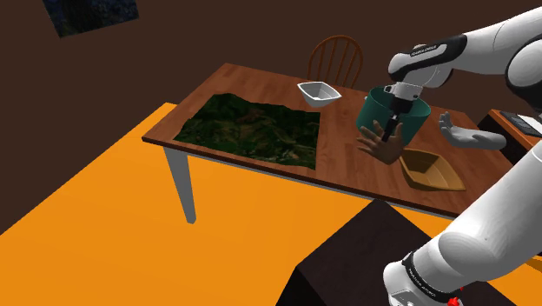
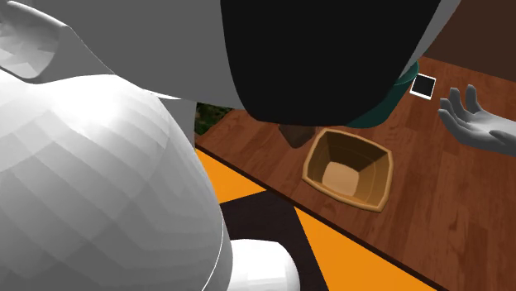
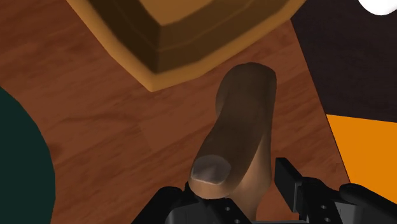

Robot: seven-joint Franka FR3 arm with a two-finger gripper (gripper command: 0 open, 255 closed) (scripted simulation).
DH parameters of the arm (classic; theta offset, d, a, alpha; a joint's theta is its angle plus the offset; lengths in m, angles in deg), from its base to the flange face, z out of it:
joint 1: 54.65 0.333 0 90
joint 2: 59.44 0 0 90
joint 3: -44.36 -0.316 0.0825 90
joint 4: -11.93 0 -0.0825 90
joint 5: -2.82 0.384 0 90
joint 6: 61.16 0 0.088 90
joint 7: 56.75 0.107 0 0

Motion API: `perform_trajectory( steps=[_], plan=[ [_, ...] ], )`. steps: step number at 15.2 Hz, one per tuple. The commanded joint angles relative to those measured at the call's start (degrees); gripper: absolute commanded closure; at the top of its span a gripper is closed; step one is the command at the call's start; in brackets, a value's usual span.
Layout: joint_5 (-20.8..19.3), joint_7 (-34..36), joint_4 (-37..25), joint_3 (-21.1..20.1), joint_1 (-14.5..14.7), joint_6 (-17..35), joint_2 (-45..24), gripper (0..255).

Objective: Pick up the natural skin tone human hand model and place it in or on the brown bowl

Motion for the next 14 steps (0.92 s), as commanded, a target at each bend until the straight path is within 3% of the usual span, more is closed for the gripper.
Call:
perform_trajectory(
  steps=[1, 14],
  plan=[
    [-0.5, 0.4, -0.9, 0.1, 0.1, -1.6, 0.9, 255],
    [-2.3, 2.1, -7.4, 0.0, 0.4, -11.1, 4.3, 255]
  ],
)
